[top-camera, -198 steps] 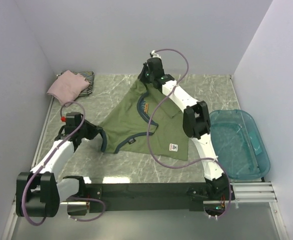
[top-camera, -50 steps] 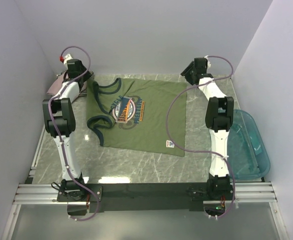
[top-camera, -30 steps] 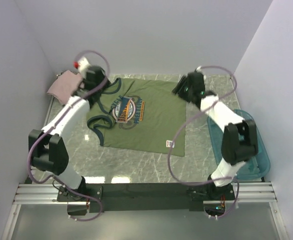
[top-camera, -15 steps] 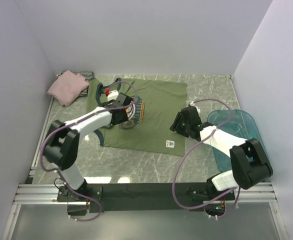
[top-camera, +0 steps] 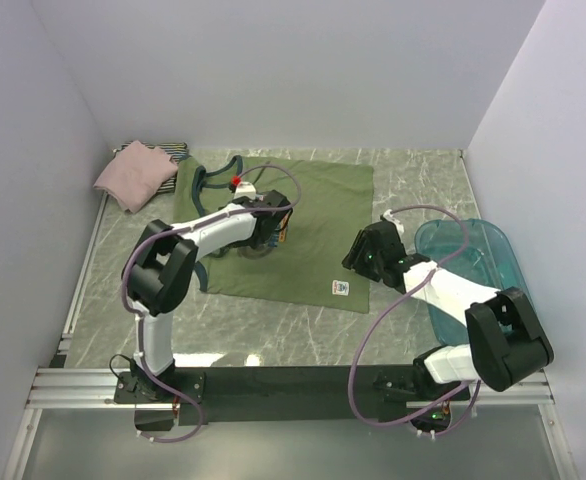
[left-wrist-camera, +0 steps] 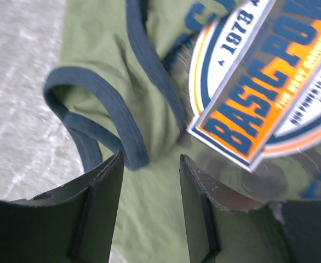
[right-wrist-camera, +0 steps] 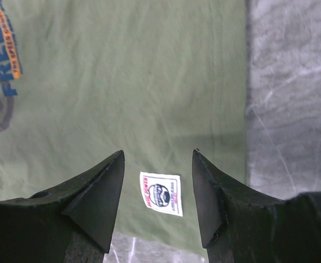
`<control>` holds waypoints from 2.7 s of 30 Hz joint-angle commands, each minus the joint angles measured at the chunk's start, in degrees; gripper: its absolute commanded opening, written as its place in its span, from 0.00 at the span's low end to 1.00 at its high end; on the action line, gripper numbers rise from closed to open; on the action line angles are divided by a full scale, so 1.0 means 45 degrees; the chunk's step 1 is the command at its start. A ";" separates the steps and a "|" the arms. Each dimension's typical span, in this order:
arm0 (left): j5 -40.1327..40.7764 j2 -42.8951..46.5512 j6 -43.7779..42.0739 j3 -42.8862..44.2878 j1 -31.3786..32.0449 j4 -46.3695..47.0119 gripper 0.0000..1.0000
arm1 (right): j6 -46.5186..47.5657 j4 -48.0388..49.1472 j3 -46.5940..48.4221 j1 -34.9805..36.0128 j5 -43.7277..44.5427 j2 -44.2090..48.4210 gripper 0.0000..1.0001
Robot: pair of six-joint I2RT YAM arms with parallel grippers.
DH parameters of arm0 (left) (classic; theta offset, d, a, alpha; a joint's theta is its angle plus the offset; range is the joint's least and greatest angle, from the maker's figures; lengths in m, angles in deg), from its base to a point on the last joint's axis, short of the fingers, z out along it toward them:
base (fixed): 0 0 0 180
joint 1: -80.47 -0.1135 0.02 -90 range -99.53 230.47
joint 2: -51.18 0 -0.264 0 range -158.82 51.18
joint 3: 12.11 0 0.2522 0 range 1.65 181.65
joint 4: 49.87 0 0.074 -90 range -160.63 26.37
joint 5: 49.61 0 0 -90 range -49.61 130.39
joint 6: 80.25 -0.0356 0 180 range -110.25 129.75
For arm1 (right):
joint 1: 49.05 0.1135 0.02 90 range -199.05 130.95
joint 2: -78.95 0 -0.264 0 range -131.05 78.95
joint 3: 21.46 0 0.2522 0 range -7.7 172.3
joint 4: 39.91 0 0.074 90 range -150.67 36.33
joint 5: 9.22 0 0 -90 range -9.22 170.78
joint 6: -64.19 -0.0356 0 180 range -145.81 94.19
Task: Fold and stack the tank tops
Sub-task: Flatten the tank top out
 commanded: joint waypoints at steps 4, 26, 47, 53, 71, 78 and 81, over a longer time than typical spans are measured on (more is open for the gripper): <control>0.1173 -0.0650 -0.0412 0.0732 -0.0037 -0.0648 0.53 | -0.0013 0.0021 -0.0150 0.0085 0.0442 0.0800 0.59; -0.0389 -0.0612 -0.1761 0.0557 -0.0369 0.0074 0.55 | 0.0123 -0.0253 -0.0619 0.0085 0.0481 0.1250 0.60; -0.1267 0.0636 -0.0960 -0.0535 -0.0564 0.0581 0.51 | 0.0319 -0.0195 -0.0677 0.0085 0.0579 0.1230 0.61; -0.1464 0.0152 -0.0999 -0.0616 -0.0564 0.1089 0.46 | 0.0319 -0.0135 -0.0716 0.0085 0.0637 0.1093 0.61; -0.2595 0.0500 -0.1526 -0.0927 -0.1639 0.2202 0.34 | 0.0573 -0.0331 -0.0756 0.0085 0.0617 0.1055 0.61; -0.3241 0.0911 -0.1312 -0.1454 -0.1580 0.2379 0.39 | 0.0534 -0.0195 -0.0756 0.0065 0.0500 0.0898 0.61; -0.3124 0.0834 -0.1195 -0.1455 -0.1580 0.2379 0.38 | 0.0553 -0.0214 -0.0717 0.0065 0.0500 0.0859 0.61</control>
